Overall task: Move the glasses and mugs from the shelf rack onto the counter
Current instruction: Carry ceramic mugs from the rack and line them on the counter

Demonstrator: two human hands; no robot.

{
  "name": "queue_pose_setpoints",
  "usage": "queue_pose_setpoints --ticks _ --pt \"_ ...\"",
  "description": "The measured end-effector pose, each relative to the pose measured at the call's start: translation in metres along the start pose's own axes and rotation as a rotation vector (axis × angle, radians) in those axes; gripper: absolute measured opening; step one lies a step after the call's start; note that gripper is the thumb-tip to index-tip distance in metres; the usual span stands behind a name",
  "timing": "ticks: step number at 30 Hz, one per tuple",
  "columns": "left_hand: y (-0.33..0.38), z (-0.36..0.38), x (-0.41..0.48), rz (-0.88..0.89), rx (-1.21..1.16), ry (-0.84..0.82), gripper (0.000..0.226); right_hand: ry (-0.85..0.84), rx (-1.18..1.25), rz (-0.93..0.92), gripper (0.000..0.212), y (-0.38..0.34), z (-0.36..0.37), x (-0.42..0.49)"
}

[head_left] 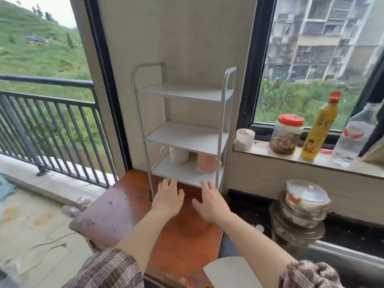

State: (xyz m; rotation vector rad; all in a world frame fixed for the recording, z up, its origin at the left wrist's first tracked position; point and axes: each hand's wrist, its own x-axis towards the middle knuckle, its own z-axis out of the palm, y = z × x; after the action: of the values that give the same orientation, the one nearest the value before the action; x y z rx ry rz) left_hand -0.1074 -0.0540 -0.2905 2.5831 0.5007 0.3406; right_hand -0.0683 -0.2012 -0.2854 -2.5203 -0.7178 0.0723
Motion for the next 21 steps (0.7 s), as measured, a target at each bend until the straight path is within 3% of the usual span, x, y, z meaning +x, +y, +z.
queue_pose_setpoints --ticks 8,14,21 --pt "-0.058 0.013 0.098 0.108 -0.129 -0.043 0.053 0.186 0.124 0.279 0.075 -0.021 0.045 0.074" --pt "-0.066 0.027 0.149 0.095 -0.337 -0.001 0.072 0.358 0.164 0.504 0.092 -0.007 0.057 0.117" --pt "-0.068 0.028 0.197 -0.036 -0.427 -0.054 0.068 0.479 0.266 0.643 0.073 0.010 0.052 0.149"
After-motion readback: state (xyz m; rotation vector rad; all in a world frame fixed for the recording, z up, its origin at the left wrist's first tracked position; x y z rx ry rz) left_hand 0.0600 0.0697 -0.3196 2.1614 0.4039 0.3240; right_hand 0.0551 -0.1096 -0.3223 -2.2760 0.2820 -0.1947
